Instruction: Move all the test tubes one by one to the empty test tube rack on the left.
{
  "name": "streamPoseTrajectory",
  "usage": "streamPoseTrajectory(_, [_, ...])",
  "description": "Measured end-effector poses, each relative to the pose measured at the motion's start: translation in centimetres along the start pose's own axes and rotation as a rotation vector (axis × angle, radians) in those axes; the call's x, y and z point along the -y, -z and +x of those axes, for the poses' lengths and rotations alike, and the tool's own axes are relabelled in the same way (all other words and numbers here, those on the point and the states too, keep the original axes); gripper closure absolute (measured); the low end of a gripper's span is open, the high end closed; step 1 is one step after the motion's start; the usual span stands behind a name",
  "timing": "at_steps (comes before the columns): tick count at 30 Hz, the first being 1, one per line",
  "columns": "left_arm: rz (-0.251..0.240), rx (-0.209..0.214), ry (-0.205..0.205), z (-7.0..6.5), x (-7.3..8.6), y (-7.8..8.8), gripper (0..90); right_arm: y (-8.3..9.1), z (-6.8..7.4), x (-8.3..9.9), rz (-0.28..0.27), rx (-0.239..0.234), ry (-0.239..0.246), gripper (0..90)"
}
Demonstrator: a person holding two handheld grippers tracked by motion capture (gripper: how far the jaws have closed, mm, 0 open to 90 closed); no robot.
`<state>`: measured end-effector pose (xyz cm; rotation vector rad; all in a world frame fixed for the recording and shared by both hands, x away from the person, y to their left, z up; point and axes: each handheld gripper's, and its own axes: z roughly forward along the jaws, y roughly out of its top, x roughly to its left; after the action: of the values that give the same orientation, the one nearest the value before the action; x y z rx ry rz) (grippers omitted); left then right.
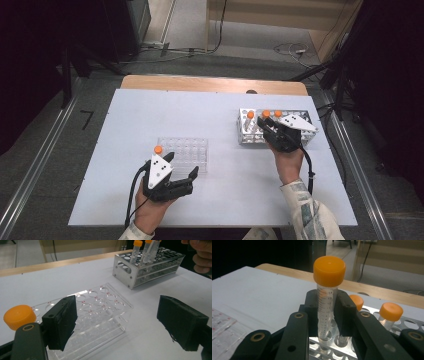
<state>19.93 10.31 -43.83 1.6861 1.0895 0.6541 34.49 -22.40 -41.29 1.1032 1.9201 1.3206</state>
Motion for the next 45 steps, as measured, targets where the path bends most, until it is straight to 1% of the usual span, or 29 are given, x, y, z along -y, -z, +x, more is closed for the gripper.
streamPoseTrajectory(3, [-0.002, 0.000, 0.001, 0.0, 0.0, 0.0, 16.7, 0.5, 0.2, -0.3, -0.006, -0.022, -0.001, 71.9])
streamPoseTrajectory(5, [-0.003, 0.000, 0.001, 0.1, 0.0, 0.0, 16.7, 0.7, 0.5, -0.3, 0.002, -0.034, 0.003, 71.9])
streamPoseTrajectory(13, [-0.008, 0.000, 0.003, 0.1, 0.0, 0.1, 16.7, 1.8, 1.8, 0.2, 0.033, -0.113, 0.041, 71.9])
streamPoseTrajectory(20, [-0.020, 0.001, 0.006, 0.1, -0.1, 0.2, 16.7, 1.9, 4.2, 1.5, 0.090, -0.195, 0.095, 71.9])
streamPoseTrajectory(29, [-0.030, 0.017, 0.001, -0.2, -0.2, 0.4, 18.8, 2.3, 7.6, 2.7, 0.128, -0.303, 0.132, 71.9])
streamPoseTrajectory(31, [-0.028, 0.023, -0.003, -0.4, -0.3, 0.3, 20.1, 2.4, 8.3, 3.0, 0.136, -0.326, 0.150, 71.9])
streamPoseTrajectory(36, [-0.024, 0.033, -0.012, -0.8, -0.2, 0.2, 20.1, 2.2, 9.9, 3.6, 0.155, -0.366, 0.178, 71.8])
streamPoseTrajectory(42, [-0.024, 0.039, -0.015, -1.0, -0.2, 0.1, 20.6, 2.0, 11.2, 4.2, 0.176, -0.400, 0.200, 71.9])
streamPoseTrajectory(45, [-0.022, 0.044, -0.018, -1.2, -0.2, 0.0, 20.9, 1.9, 11.7, 4.3, 0.175, -0.411, 0.207, 71.9])
